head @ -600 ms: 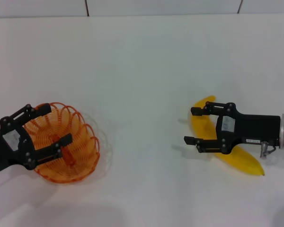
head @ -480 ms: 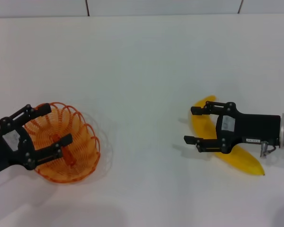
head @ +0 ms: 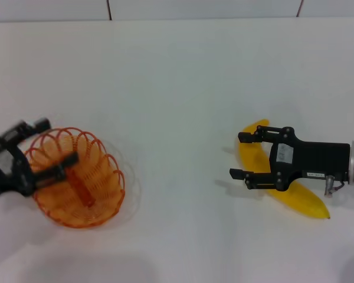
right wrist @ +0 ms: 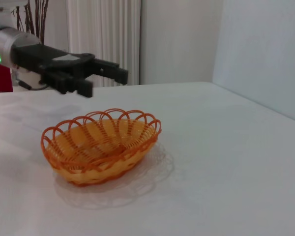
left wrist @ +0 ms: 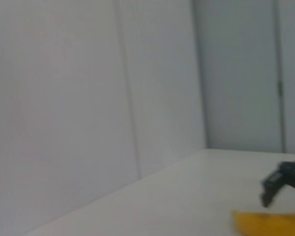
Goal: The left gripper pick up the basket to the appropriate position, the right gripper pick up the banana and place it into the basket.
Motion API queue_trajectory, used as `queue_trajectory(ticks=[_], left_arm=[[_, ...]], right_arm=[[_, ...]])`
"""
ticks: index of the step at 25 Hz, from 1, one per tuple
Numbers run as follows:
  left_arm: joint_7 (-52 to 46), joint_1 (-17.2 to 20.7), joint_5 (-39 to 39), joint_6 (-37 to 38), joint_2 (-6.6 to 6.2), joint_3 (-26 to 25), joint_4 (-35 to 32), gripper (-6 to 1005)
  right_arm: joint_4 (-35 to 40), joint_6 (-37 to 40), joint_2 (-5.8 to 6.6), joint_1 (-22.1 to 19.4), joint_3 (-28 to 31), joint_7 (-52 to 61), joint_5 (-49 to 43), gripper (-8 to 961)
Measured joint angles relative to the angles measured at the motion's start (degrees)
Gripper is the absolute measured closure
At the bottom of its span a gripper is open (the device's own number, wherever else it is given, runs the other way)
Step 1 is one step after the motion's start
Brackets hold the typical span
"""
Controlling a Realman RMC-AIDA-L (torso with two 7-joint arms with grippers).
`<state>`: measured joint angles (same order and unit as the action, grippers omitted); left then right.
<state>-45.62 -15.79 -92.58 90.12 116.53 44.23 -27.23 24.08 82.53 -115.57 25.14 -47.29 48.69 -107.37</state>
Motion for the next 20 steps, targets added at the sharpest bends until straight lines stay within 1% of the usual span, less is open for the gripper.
queue_trajectory(ticks=[3, 4, 5, 8, 9, 11, 16, 18, 20], left_arm=[[-10.8, -1.7, -2.2, -2.2, -0.39, -1.8, -3.3, 124], [-20.5, -3.4, -6.8, -3.3, -0.43, -2.0, -8.0, 124], [-20.5, -3.4, -6.8, -3.3, -0.43, -2.0, -8.0, 124], [-31.8, -6.1, -15.7, -3.6, -0.25, -1.9, -15.2, 124], [-34.1, -7.0, -18.2, -3.4, -0.25, -1.8, -17.1, 124], [-38.1, -8.6, -23.2, -2.9, -0.26, -1.9, -21.5, 124], [-43.8, -10.2, -33.7, -1.8, -0.31, -2.0, -33.5, 124], [-44.2, -10.8, -36.3, -1.5, -0.3, -1.9, -36.7, 124], [-43.7, -11.8, -38.5, -1.4, -0.3, -1.3, -38.3, 124]], right_arm=[[0.0, 0.0, 0.0, 0.0, 0.0, 0.0, 0.0, 166], [0.0, 0.1, 0.01, 0.0, 0.0, 0.0, 0.0, 166], [0.0, 0.1, 0.05, 0.1, 0.0, 0.1, 0.0, 166], [0.0, 0.4, 0.15, 0.6, 0.0, 0.3, -0.1, 166], [0.0, 0.4, 0.15, 0.6, 0.0, 0.4, -0.2, 166], [0.0, 0.4, 0.24, 0.7, 0.0, 0.5, -0.1, 166], [0.0, 0.5, 0.42, 0.8, 0.0, 0.5, 0.1, 166], [0.0, 0.5, 0.43, 0.9, 0.0, 0.5, 0.1, 166], [0.0, 0.5, 0.44, 1.0, 0.0, 0.6, 0.1, 166]])
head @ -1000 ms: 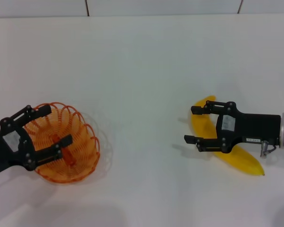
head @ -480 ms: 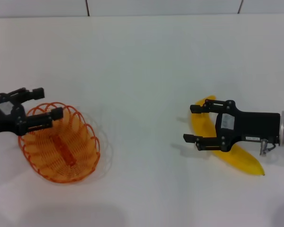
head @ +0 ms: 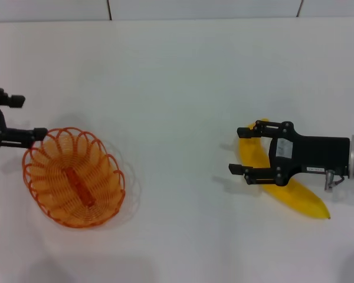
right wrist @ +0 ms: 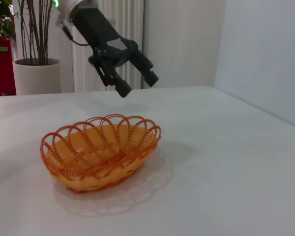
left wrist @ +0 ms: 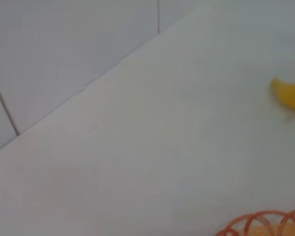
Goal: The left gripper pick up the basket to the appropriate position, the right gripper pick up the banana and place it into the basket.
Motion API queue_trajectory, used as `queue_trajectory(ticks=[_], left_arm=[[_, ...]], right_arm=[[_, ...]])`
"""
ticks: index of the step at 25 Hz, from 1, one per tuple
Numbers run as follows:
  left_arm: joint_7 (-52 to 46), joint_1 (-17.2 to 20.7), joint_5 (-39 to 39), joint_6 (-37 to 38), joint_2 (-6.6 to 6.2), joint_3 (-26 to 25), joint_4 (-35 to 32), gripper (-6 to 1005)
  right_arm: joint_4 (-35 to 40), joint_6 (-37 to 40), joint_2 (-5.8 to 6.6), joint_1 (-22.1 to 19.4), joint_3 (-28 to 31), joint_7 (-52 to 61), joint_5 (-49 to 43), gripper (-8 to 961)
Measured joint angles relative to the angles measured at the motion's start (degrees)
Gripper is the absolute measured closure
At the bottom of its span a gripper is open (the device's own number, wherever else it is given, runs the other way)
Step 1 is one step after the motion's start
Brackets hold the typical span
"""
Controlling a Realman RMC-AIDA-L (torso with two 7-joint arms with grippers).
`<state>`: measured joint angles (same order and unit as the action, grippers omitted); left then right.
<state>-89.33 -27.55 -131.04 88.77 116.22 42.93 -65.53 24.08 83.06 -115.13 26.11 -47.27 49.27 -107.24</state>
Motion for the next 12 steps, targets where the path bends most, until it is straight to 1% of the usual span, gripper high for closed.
queue_trajectory(ticks=[4, 5, 6, 7, 8, 9, 12], left_arm=[[0.4, -3.7, -5.9, -0.1, -0.11, 0.3, 1.1, 124], [0.4, -3.7, -5.9, -0.1, -0.11, 0.3, 1.1, 124], [0.7, -5.6, -8.2, -0.4, -0.18, 0.2, 2.8, 124], [0.7, -5.6, -8.2, -0.4, -0.18, 0.2, 2.8, 124], [1.9, -8.9, -11.2, -1.2, -0.34, -0.1, 7.2, 124], [2.3, -10.2, -12.2, -2.0, -0.39, -0.2, 9.2, 124], [2.6, -12.1, -13.9, -3.8, -0.34, -0.1, 11.7, 124]], right_arm=[[0.0, 0.0, 0.01, 0.3, 0.0, 0.0, 0.0, 166], [0.0, 0.0, 0.0, 0.4, 0.0, 0.0, 0.0, 166], [0.0, 0.0, 0.0, 0.4, 0.0, 0.0, 0.0, 166], [0.0, 0.0, 0.0, 0.5, 0.0, 0.0, 0.0, 166], [0.0, -0.1, 0.0, 0.5, 0.0, 0.0, 0.0, 166], [0.0, -0.2, -0.03, 0.5, 0.0, 0.0, 0.0, 166], [0.0, -0.4, -0.2, 0.9, -0.1, 0.0, -0.2, 166]])
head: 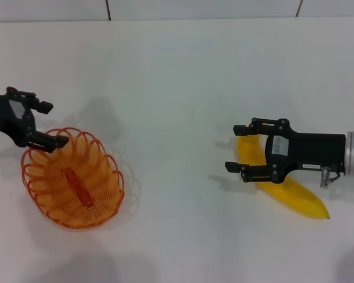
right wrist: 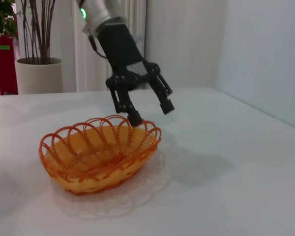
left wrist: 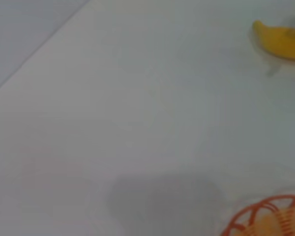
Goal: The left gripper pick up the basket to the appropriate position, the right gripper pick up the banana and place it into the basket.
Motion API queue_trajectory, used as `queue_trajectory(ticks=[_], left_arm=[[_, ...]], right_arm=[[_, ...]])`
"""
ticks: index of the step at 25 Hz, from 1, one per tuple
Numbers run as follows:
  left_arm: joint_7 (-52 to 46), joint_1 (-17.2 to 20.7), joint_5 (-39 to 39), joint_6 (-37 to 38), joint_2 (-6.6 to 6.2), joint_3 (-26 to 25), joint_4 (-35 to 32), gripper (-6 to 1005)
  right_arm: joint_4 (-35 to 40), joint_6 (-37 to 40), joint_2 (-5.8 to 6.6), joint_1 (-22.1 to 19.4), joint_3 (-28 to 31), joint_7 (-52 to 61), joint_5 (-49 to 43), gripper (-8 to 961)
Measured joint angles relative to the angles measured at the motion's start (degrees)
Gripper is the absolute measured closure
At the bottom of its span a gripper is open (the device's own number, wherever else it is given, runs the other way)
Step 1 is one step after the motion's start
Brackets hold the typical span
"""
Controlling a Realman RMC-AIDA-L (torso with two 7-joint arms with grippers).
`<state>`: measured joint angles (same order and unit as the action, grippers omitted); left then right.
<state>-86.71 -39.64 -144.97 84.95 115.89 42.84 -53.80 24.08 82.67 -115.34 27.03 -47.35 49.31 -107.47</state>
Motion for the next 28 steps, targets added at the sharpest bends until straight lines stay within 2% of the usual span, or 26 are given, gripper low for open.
queue_trajectory(ticks=[8, 21, 26, 28], left_arm=[[-0.4, -1.7, -4.7, -4.2, 0.41, 0.4, 4.6, 125], [0.1, -2.0, -5.1, -5.2, 0.65, 1.8, 4.3, 125], [0.4, -2.0, -4.8, -5.3, 0.66, 2.7, 4.2, 281], [0.5, -2.0, -4.8, -5.3, 0.67, 2.7, 4.2, 288]], right_arm=[[0.0, -0.1, -0.24, 0.5, 0.0, 0.0, 0.1, 166], [0.0, -0.1, -0.24, 0.5, 0.0, 0.0, 0.2, 166], [0.0, 0.0, -0.24, 0.5, 0.0, 0.0, 0.1, 166], [0.0, 0.0, -0.24, 0.5, 0.0, 0.0, 0.1, 166]])
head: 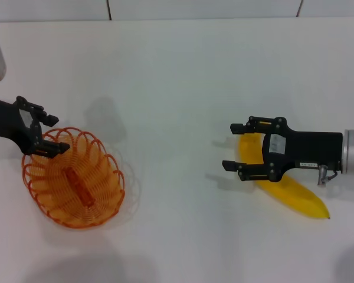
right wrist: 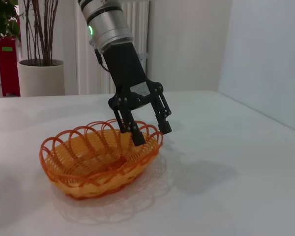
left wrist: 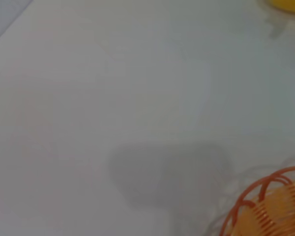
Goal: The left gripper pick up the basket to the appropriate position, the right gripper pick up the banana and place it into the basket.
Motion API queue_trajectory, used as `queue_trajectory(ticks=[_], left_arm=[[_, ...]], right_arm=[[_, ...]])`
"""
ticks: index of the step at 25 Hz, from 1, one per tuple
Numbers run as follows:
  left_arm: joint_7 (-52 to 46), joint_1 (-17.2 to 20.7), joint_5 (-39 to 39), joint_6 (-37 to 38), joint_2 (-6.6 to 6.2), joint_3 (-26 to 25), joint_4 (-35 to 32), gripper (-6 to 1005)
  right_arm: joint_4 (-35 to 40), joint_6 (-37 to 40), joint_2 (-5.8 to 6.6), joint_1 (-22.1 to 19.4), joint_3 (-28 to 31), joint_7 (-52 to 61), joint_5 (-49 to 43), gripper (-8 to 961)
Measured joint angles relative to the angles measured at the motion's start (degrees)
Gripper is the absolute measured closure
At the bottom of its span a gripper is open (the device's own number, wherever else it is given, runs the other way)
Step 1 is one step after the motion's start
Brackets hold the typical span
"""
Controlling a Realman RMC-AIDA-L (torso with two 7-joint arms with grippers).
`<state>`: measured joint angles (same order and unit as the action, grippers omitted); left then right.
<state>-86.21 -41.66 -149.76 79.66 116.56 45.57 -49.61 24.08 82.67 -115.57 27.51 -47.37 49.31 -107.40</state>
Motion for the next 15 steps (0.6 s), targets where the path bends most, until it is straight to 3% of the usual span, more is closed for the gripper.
queue_trajectory(ticks=[15], left_arm=[[-0.4, -0.4, 0.0, -0.1, 0.34, 0.0, -0.3, 346]], right_arm=[[0.0, -0.1, 0.0, 0.0, 0.0, 0.0, 0.1, 167]])
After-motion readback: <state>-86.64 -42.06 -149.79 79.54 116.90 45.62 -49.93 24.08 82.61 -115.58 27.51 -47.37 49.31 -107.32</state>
